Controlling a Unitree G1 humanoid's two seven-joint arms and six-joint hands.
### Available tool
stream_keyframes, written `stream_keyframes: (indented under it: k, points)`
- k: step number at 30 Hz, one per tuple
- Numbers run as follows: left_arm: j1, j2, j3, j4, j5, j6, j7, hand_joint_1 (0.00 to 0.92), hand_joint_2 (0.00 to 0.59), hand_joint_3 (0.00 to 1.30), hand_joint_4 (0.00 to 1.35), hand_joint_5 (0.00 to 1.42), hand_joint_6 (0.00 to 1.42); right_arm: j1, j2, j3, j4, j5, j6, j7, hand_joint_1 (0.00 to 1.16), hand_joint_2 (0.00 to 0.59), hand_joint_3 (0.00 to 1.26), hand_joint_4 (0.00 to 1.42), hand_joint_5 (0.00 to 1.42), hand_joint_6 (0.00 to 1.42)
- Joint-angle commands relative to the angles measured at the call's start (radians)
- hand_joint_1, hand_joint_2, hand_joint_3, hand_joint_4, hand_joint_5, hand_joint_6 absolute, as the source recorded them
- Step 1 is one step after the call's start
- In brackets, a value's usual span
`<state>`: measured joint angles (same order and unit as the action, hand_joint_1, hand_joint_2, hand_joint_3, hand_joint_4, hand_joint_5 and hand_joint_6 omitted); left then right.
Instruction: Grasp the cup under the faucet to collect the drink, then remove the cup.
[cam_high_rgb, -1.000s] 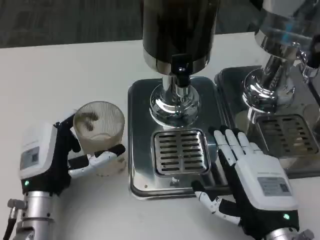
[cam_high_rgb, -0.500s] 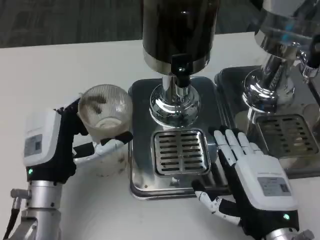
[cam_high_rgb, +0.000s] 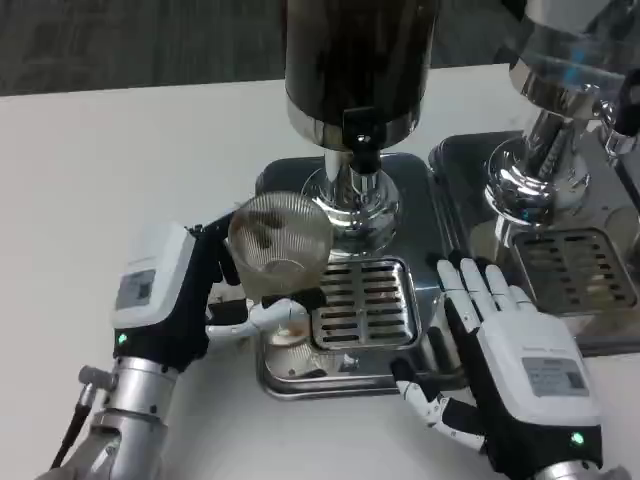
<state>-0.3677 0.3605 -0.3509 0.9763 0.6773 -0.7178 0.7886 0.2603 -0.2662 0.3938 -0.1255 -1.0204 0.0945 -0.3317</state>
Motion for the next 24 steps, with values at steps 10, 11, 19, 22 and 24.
stream_keyframes:
  k: [10,11,19,22,24]
  points:
    - [-0.162,-0.126,-0.045,0.179,-0.009,0.007,-0.1,0.462,0.084,0.7,0.83,0.98,1.03,0.027,0.013,-0.014,-0.034,-0.017,0.023,-0.038,0.43,0.364,0.03,0.0,0.0,0.07]
    - [-0.166,-0.133,-0.047,0.185,-0.009,0.007,-0.102,0.464,0.081,0.7,0.84,0.99,1.03,0.032,0.014,-0.016,-0.037,-0.017,0.024,-0.039,0.43,0.364,0.03,0.0,0.0,0.07]
    - [-0.191,-0.18,-0.104,0.231,0.027,0.067,-0.092,0.506,0.075,0.71,0.84,1.0,1.06,0.041,0.015,-0.019,-0.045,-0.022,0.032,-0.035,0.44,0.365,0.03,0.0,0.0,0.07]
    - [-0.198,-0.189,-0.135,0.236,0.043,0.09,-0.061,0.512,0.074,0.71,0.84,0.99,1.07,0.041,0.016,-0.019,-0.045,-0.02,0.031,-0.035,0.44,0.361,0.03,0.0,0.0,0.07]
    - [-0.202,-0.195,-0.151,0.238,0.054,0.115,-0.035,0.518,0.066,0.71,0.84,0.99,1.06,0.042,0.015,-0.018,-0.046,-0.021,0.031,-0.033,0.44,0.361,0.03,0.0,0.0,0.07]
